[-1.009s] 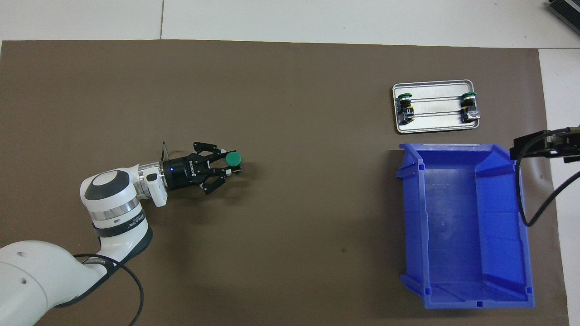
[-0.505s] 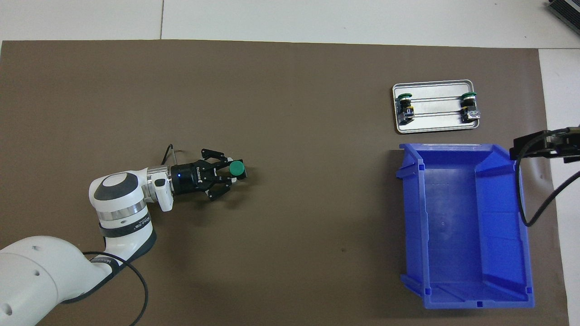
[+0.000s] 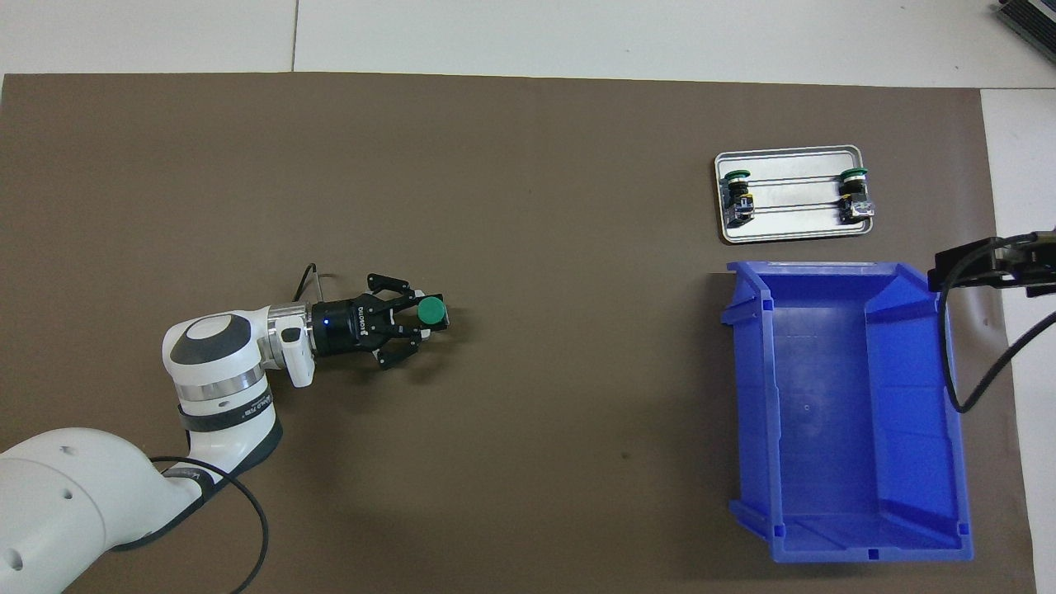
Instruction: Place and press button with both arms
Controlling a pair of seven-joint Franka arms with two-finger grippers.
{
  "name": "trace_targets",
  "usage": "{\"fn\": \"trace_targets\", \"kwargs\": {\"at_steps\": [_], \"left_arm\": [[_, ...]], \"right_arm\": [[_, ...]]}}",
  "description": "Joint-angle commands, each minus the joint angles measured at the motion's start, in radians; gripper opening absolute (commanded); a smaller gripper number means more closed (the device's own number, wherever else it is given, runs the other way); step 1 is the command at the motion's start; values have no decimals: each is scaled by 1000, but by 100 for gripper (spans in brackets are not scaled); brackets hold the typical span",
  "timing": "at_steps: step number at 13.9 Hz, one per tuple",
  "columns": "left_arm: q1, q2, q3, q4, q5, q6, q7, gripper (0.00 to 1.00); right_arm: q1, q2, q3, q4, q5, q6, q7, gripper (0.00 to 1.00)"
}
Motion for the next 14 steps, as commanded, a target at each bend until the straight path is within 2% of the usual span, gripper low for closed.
{"fn": "trace_targets", "kwargs": {"at_steps": [1,5,7,14], "left_arm": [[-4,14,7,13,15,-16,17,55],[-7,14,7,13,15,-11,17,67],[-7,14,7,13,15,-8,17,98],[2,14,7,15,15,-11,15,99]], "right_arm": [[-3,-14,-3,-13,2,-8,12,100],[-3,-14,-3,-13,2,-8,12,100],[-3,-14,-3,-13,4,-8,12,100],[-3,-14,-3,-13,2,-8,12,100]]}}
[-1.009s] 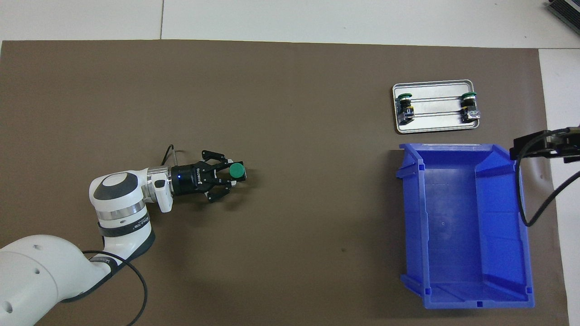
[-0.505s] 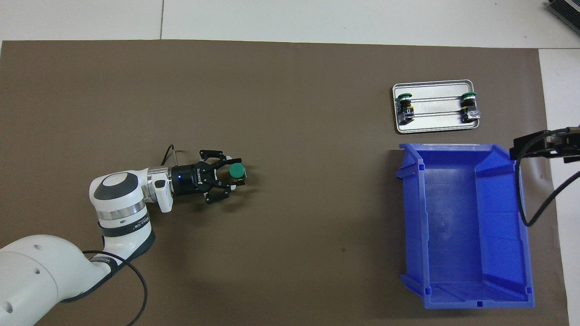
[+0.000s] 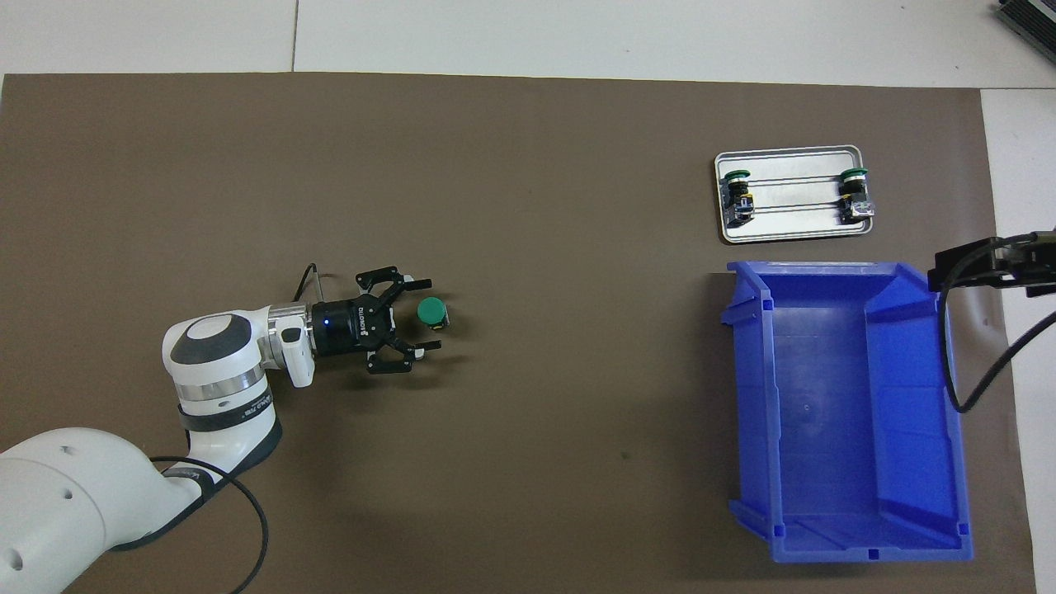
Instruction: Place and press button with both arms
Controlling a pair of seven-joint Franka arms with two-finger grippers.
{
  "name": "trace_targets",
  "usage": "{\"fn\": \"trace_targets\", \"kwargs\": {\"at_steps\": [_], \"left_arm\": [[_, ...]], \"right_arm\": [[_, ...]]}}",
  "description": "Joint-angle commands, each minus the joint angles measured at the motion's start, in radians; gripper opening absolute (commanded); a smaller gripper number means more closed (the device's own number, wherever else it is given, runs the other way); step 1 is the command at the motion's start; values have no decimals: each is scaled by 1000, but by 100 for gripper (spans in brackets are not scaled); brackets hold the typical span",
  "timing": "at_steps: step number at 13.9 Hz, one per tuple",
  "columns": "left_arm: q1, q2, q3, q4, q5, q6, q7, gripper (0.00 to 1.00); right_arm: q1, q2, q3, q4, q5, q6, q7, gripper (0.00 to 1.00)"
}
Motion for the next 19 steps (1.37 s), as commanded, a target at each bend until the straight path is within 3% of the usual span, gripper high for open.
{"fn": "trace_targets", "kwargs": {"at_steps": [1,10,15,19], "left_arm": [[4,12,8,14,11,-16,13,99],[144,6,12,28,164,-53,7,99],[310,8,17,158,411,-78,-54,98],[323,-2,17,303,494,-72,-256,98]], "right_arm": [[-3,-14,-3,-13,2,-8,12,100],[-3,-14,-3,-13,2,-8,12,100],[-3,-14,-3,-13,2,-8,12,100],[-3,-14,-3,-13,2,-8,12,100]]}}
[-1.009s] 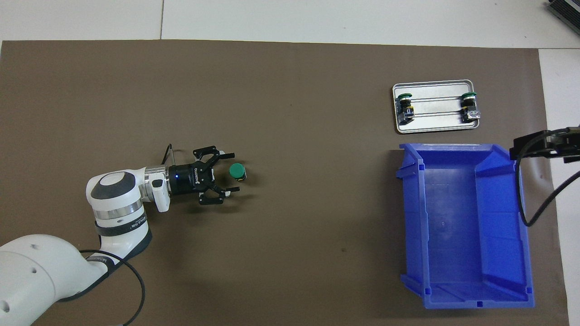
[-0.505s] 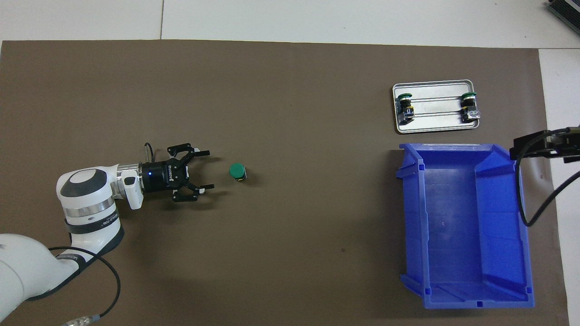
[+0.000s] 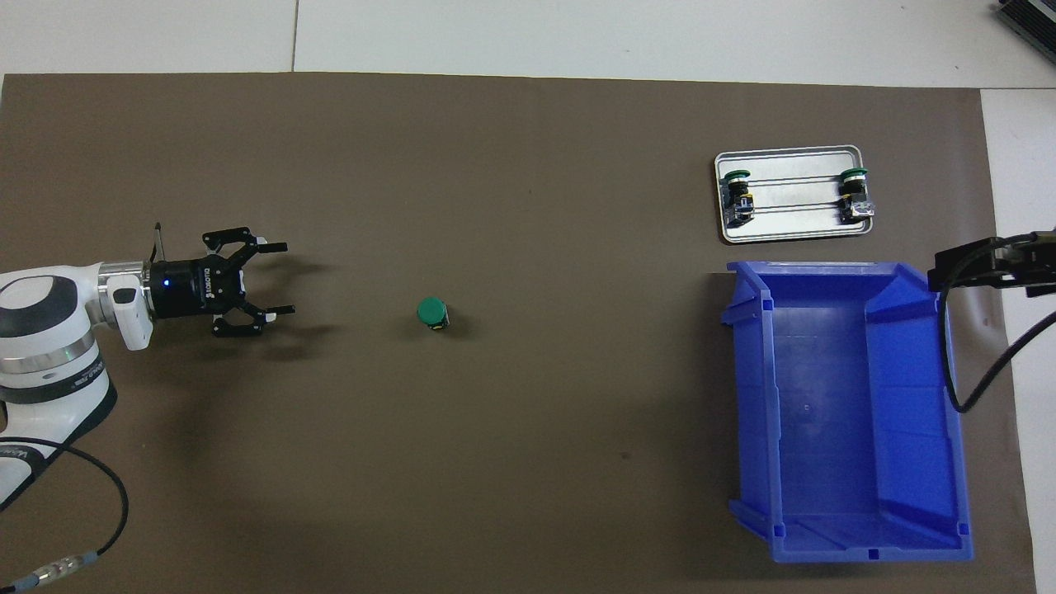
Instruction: Place and press button with both arms
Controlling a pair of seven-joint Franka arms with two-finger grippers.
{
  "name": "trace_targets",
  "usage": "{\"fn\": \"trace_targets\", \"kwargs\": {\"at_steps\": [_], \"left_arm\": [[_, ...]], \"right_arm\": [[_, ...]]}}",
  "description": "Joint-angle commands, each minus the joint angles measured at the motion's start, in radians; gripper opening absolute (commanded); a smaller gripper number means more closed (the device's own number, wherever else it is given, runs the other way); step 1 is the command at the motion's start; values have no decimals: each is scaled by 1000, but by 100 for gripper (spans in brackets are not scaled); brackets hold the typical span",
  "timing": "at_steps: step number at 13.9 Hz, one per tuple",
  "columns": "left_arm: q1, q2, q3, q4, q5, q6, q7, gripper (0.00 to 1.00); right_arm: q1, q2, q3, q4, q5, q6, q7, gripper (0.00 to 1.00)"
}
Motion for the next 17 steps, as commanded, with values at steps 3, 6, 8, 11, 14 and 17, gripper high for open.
{"fn": "trace_targets", "kwargs": {"at_steps": [3,6,8,11,14,17], "left_arm": [[-28,-20,-14,141,44,5,-221,98],[-58,-27,-5,193,243,5,-221,98],[-60,-24,-2,235,488,23,-219,98],[-63,-29,11,310,664,21,-221,99],[-95,-81,29,345,854,44,-230,100],[-131,-113,27,353,1027,75,-236,100]], "right_arm": [[-3,-14,-3,-13,2,-8,12,100],[-5,-14,-4,-13,2,-7,11,100],[-5,-14,-4,-13,2,-8,11,100],[-5,-14,-4,-13,2,-7,11,100],[-5,-14,-4,-13,2,-7,11,100],[-5,-14,-4,-13,2,-8,12,100]]}}
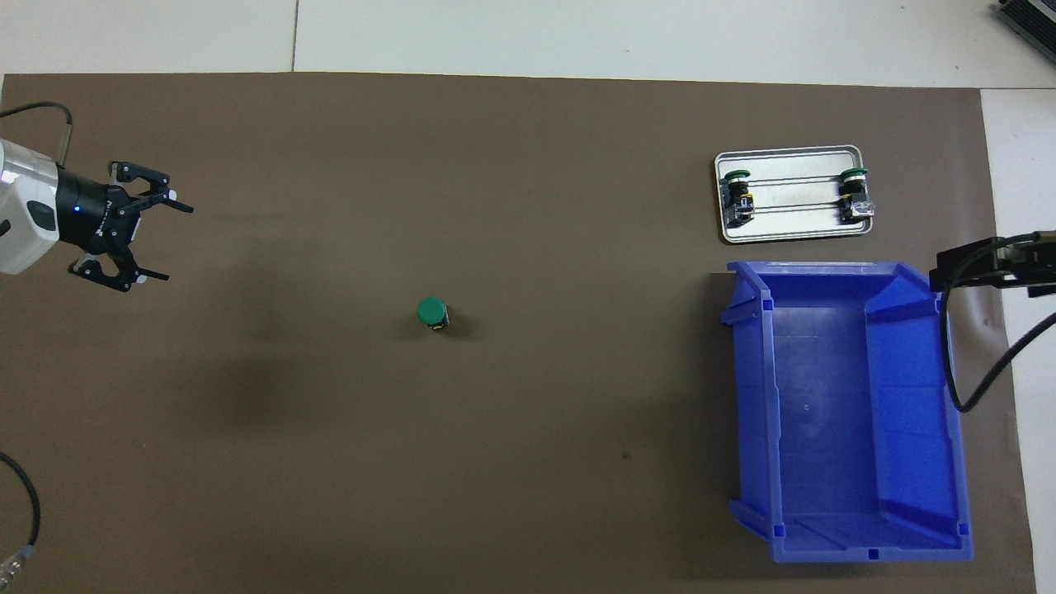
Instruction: Place and press button with both arms
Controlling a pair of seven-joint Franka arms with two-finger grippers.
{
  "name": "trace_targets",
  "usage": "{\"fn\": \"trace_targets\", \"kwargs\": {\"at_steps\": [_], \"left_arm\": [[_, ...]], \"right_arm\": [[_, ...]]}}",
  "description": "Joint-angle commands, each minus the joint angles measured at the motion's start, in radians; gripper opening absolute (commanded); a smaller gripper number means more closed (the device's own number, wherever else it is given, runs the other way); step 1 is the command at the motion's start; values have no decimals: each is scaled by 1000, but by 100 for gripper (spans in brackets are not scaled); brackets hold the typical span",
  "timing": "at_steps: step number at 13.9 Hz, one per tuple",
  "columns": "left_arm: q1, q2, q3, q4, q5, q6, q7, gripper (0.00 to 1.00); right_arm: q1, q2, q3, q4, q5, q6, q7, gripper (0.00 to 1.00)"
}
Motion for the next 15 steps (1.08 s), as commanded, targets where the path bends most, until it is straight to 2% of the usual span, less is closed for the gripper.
{"fn": "trace_targets", "kwargs": {"at_steps": [1,3,5,6,15], "left_arm": [[-40,-31,18,-10,81,45,-14,100],[-61,-32,20,-10,124,54,-14,100],[-114,-43,20,-9,263,54,-14,100],[-121,-45,20,-9,279,54,-16,100],[-147,-59,20,-9,298,92,-29,100]], "right_arm": [[-2,-14,-4,-13,2,-8,12,100],[-2,-14,-4,-13,2,-8,11,100],[-2,-14,-4,-13,2,-8,12,100],[-2,-14,-4,-13,2,-8,11,100],[-2,-14,-4,-13,2,-8,12,100]]}}
